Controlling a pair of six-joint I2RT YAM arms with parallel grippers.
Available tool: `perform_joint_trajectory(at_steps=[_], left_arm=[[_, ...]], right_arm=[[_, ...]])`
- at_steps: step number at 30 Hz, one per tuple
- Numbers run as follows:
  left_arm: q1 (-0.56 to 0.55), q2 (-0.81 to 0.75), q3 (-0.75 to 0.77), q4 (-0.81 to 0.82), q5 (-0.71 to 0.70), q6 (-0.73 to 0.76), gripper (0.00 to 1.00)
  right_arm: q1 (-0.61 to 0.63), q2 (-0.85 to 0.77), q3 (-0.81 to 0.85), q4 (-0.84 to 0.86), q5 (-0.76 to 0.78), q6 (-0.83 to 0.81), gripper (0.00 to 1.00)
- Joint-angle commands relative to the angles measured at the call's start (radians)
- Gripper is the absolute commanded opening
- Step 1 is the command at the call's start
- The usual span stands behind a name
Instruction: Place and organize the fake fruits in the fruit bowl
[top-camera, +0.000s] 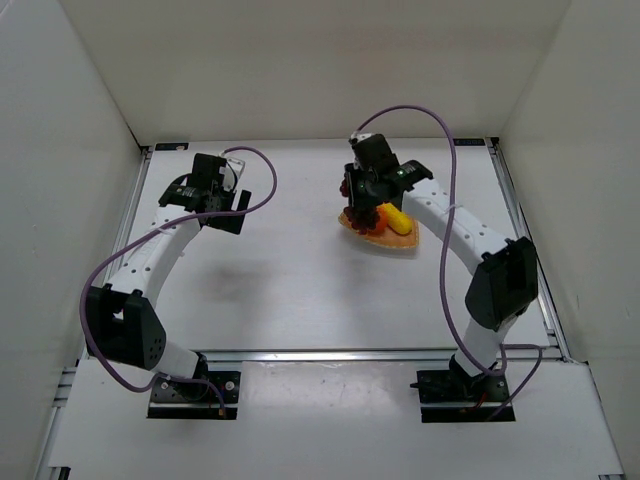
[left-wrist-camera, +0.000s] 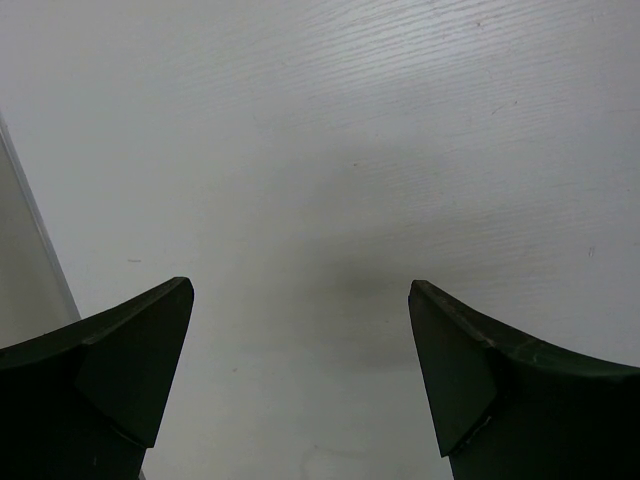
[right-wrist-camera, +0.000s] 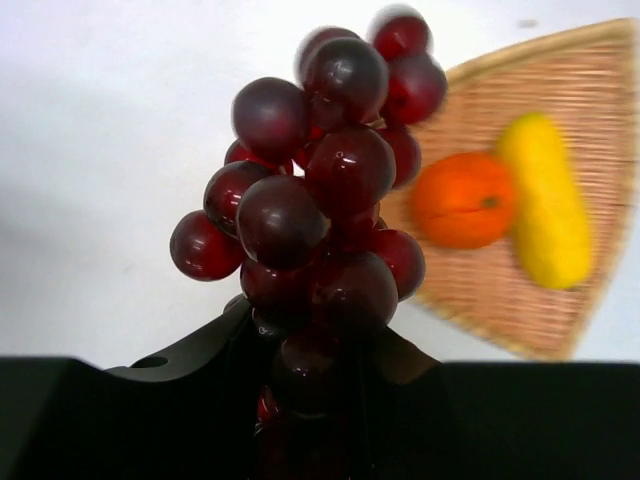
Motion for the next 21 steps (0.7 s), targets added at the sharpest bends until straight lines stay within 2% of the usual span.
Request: perform_joint_trajectory(at_steps=[1,6,8,9,10,11,13,14,17,21], left_arm=[[0.007,-0.02,0.019,-0.004,0.024,-0.011,1.0],[0.007,-0.02,0.028,-0.013,0.024,-0.011,1.0],[0.007,-0.02,0.028,-0.013,0.024,-0.011,1.0],[0.007,-0.02,0.028,-0.013,0.015,-0.011,1.0],[0.007,-0.02,0.019,-0.013,0.015,-0.011,1.0],[0.007,-0.02,0.019,-0.013,0.015,-0.011,1.0],[0.007,-0.02,0.019,-0.013,0.015,-0.011,1.0],[0.007,-0.011,0.019,-0.013,0.015,-0.011,1.0],[0.007,-0.011,0.019,-0.013,0.015,-0.011,1.0],[0.007,0.0,0.019,-0.022,0.015,-0.011,1.0]], right_arm=[[-0.054,0.094,0.045,-0.029,0.051,-0.062,0.24],[-0.1,0.206,0.114,-0.041,0.051,-0.072,0.24],[-0.1,0.235,0.114,-0.041,0.062,-0.072,0.28],[-0.1,0.235,0.114,-0.05,0.062,-0.072,0.33],[-0.1,0.244,0.102,-0.05,0.062,-0.072,0.45],[-0.1,0.245,0.102,-0.05,0.062,-0.072,0.53],[-0.1,0.245,0.089,-0.05,0.062,-0.072,0.6],[-0.1,0.235,0.077,-0.05,0.062,-0.072,0.69],[-0.1,0.217,0.068,-0.05,0.073,-0.072,0.86],[-0.1,0.173,0.068,-0.059,0.097,-0.072,0.96]])
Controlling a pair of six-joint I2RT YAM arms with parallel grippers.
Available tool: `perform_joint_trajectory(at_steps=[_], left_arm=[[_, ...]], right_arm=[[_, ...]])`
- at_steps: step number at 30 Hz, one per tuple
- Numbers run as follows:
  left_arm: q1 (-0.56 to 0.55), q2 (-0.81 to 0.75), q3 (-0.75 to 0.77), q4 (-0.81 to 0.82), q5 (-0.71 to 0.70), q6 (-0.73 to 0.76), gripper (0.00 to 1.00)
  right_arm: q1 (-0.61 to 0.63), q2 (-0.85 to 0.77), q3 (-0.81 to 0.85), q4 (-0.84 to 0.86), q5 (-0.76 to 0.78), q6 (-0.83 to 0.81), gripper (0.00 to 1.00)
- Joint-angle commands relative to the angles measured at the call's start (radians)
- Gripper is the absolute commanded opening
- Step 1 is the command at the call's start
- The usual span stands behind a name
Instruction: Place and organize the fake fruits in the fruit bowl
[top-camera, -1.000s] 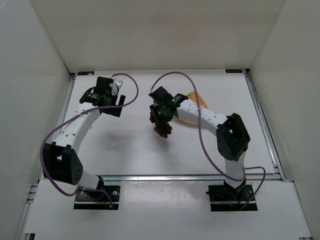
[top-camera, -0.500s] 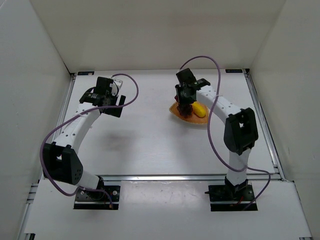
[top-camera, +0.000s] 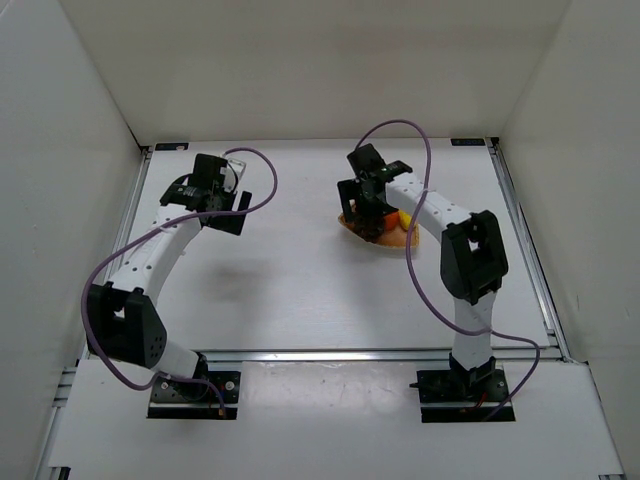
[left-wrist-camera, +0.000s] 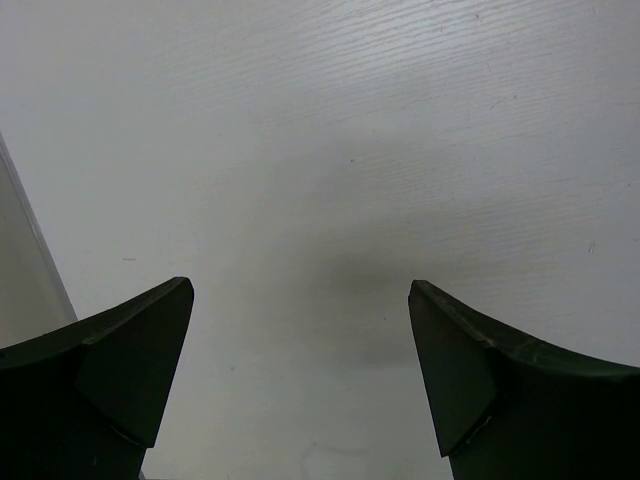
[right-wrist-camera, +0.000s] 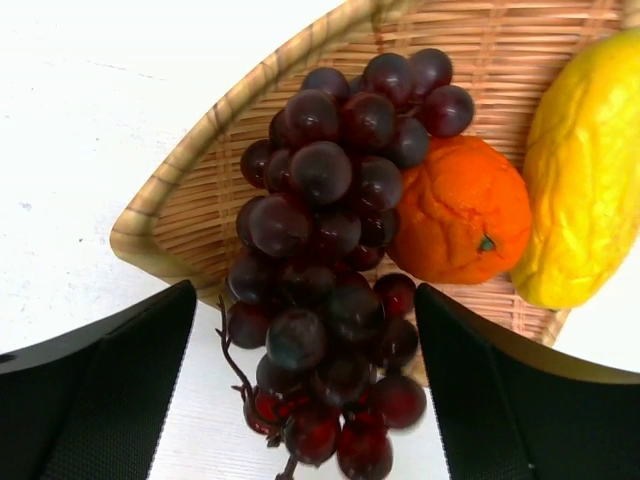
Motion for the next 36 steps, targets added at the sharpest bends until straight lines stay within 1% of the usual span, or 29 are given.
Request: perform_joint_trajectory(at_steps=[1,3,6,8,9,11,12,13,14,15,16,17,18,20,21,23,24,27,33,36], left_arm=[[0.007,-0.009,0.027,-0.016,0.009,-0.011,1.0],[0.007,-0.009,0.027,-0.016,0.009,-0.011,1.0],[0.007,-0.018,0.027,-0.016,-0.024,-0.001,1.0],[0.018,-0.042,0.015,-0.016,-0.034,-0.001,1.0],[0.03,-0.042,0.0,-0.016,-0.046,-0.001,1.0],[0.05,-0.077,-0.023,-0.016,-0.055,-0.02,1.0],[0.075,-0.088,-0.052,-0.016,-0.055,-0.029,1.0],[0.087,-0.1,-0.069,-0.016,-0.055,-0.043,1.0],[0.099,-0.113,-0.088,-0.016,-0.055,-0.043,1.0],[0.11,-0.14,-0.106,-0.007,-0.055,-0.043,1.0],[0.136,-0.154,-0.146,-0.007,-0.064,-0.043,1.0],[0.15,-0.168,-0.163,0.002,-0.064,-0.043,1.0],[0.164,-0.18,-0.178,0.002,-0.064,-0.052,1.0],[0.201,-0.214,-0.216,0.002,-0.064,-0.052,1.0],[0.211,-0.225,-0.229,0.002,-0.064,-0.061,1.0],[0.247,-0.26,-0.264,0.002,-0.034,-0.061,1.0],[0.257,-0.272,-0.276,0.002,-0.02,-0.061,1.0],[0.299,-0.318,-0.312,-0.008,0.063,-0.061,1.0],[0.386,-0.401,-0.365,-0.018,0.173,-0.061,1.0],[0.42,-0.41,-0.375,-0.018,0.207,-0.061,1.0]], right_arm=[[0.0,-0.123,0.022,-0.016,0.033,-0.012,0.98],[0.0,-0.162,0.041,-0.028,0.056,-0.003,1.0],[-0.021,-0.27,0.053,-0.071,0.088,0.022,1.0],[-0.05,-0.375,0.02,-0.093,0.108,0.048,1.0],[-0.105,-0.451,-0.044,-0.116,0.108,0.084,1.0],[-0.188,-0.533,-0.14,-0.137,0.078,0.126,1.0],[-0.297,-0.574,-0.265,-0.137,0.011,0.144,1.0],[-0.355,-0.656,-0.336,-0.137,-0.025,0.172,1.0],[-0.417,-0.695,-0.403,-0.137,-0.059,0.186,1.0],[-0.533,-0.729,-0.465,-0.137,-0.094,0.195,1.0],[-0.587,-0.792,-0.52,-0.137,-0.129,0.195,1.0],[-0.633,-0.82,-0.621,-0.137,-0.192,0.195,1.0],[-0.706,-0.846,-0.664,-0.137,-0.212,0.195,1.0],[-0.768,-0.915,-0.744,-0.124,-0.252,0.206,1.0],[-0.825,-0.95,-0.813,-0.124,-0.275,0.219,1.0],[-0.886,-0.976,-0.871,-0.101,-0.34,0.23,1.0],[-0.899,-0.99,-0.908,-0.088,-0.351,0.23,1.0],[-0.899,-0.99,-0.928,-0.088,-0.351,0.24,1.0],[-0.899,-1.018,-0.909,-0.111,-0.351,0.24,1.0],[-0.899,-1.039,-0.887,-0.133,-0.351,0.24,1.0]])
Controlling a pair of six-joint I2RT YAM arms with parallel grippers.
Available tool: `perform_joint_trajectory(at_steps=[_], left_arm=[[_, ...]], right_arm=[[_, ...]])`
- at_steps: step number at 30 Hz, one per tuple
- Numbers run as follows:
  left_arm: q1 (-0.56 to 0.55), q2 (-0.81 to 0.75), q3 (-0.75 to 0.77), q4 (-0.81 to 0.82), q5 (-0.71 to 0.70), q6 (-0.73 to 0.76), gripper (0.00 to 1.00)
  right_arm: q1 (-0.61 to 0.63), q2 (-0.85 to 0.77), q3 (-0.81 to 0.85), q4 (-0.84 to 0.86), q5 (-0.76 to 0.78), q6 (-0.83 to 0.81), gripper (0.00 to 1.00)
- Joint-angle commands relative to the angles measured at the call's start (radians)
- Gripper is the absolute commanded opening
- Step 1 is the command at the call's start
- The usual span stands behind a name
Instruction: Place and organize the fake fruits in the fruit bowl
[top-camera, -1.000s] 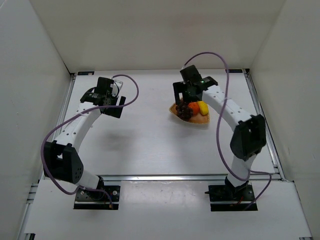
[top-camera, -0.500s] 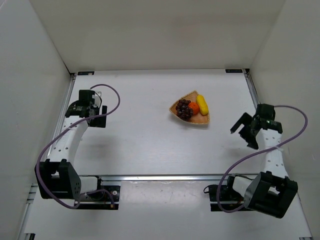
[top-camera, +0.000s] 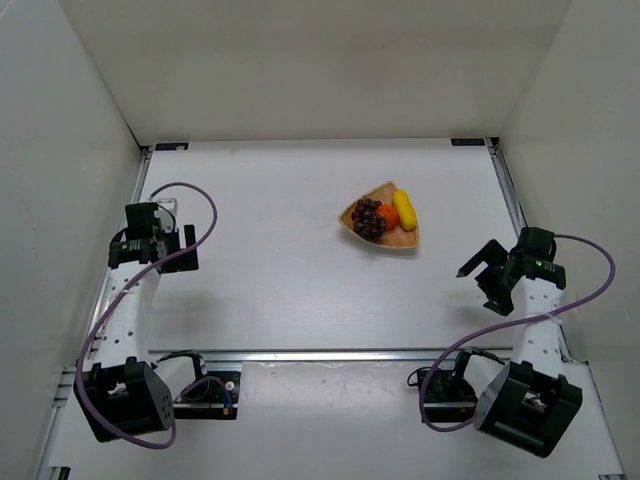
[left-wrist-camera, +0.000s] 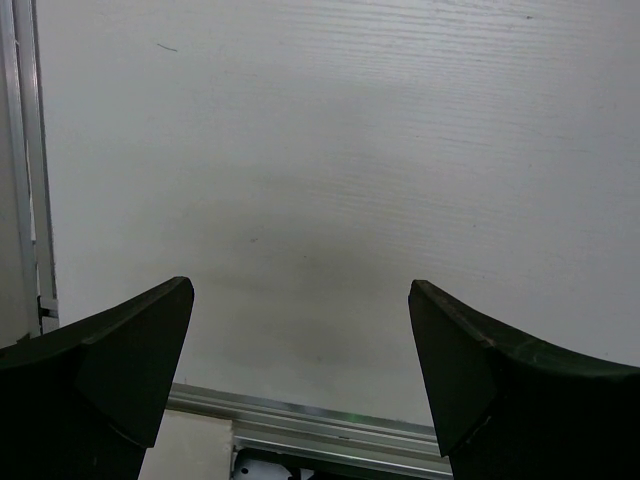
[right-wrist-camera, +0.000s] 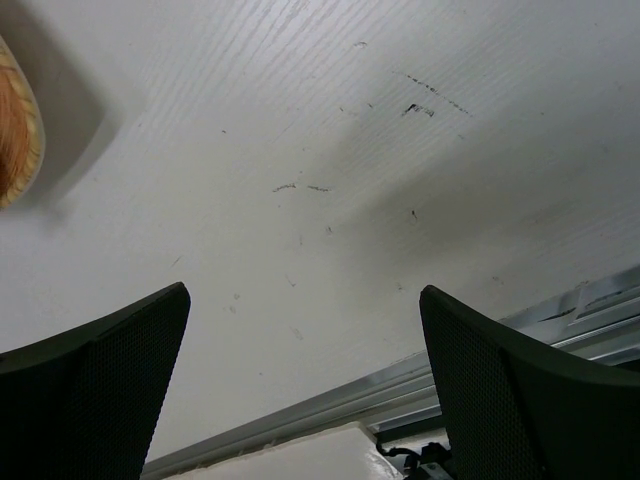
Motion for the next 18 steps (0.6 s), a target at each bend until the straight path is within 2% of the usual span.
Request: perform_joint_trajectory(at_steps=[1,18], left_arm=[[0.03,-0.032,-0.008,0.004,0.079,-0.009,1.0],[0.051,-0.041,-0.017,-0.005,0.122,-0.009,1.0]], right_arm=[[-0.004,-0.029,0.043,-0.01,-0.025,0.002,1.0],[-0.004,-0.11,-0.006,-0.048,0.004,-0.016,1.0]])
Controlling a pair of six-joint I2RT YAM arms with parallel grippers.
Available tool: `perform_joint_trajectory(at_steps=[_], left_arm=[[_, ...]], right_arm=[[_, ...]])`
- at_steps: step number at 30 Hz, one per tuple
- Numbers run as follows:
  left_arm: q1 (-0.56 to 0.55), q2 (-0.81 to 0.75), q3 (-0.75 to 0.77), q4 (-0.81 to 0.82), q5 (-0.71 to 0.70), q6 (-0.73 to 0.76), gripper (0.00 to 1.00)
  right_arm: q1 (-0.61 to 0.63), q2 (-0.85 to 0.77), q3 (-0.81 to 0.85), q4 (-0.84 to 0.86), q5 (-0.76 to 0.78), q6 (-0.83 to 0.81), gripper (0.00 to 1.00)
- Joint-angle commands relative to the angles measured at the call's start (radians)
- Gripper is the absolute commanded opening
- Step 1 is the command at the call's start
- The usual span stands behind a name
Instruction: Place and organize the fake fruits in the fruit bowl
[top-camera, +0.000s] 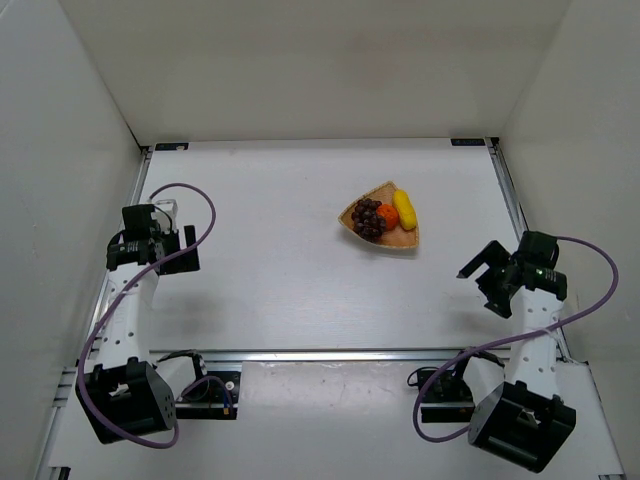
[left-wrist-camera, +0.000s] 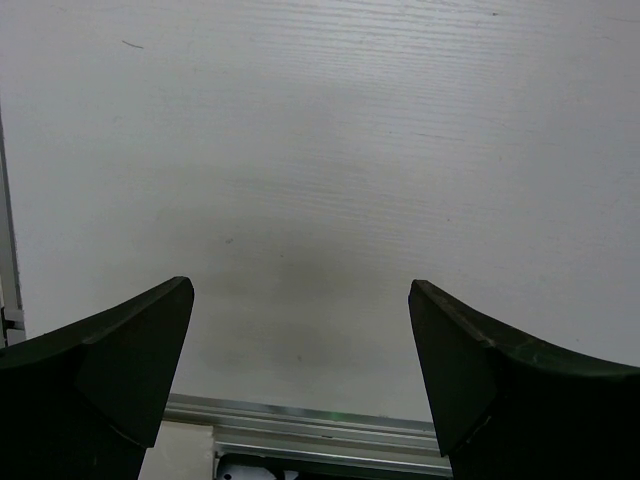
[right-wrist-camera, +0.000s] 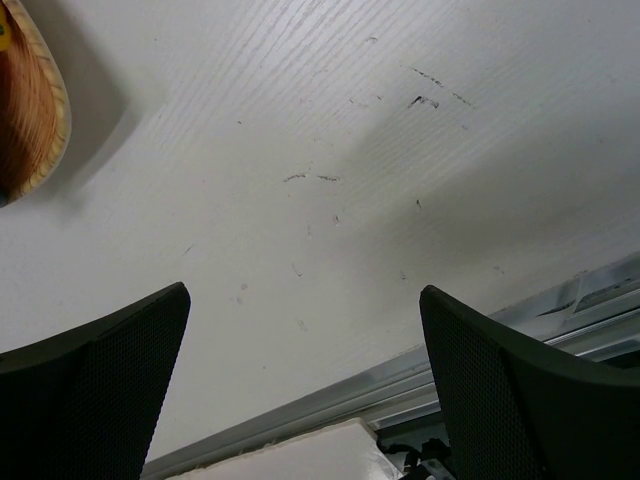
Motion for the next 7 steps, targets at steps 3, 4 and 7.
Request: perform_joint_trajectory(at_steps=[3,4,7], left_arm=[[0.005,-0.028,-0.004,-0.005,0.033,-0.005,1.0],[0.005,-0.028,-0.004,-0.005,0.033,-0.005,1.0],[0.005,-0.028,-0.004,-0.005,0.033,-0.005,1.0]], right_arm=[[-0.004,-0.018,-0.014,-0.017,0.01,-0.015,1.0],[-0.004,-0.029,-0.014,-0.017,-0.001,-0.015,1.0],[-0.004,-0.056,-0.033,0.018,-0.027,-0.015,1.0]])
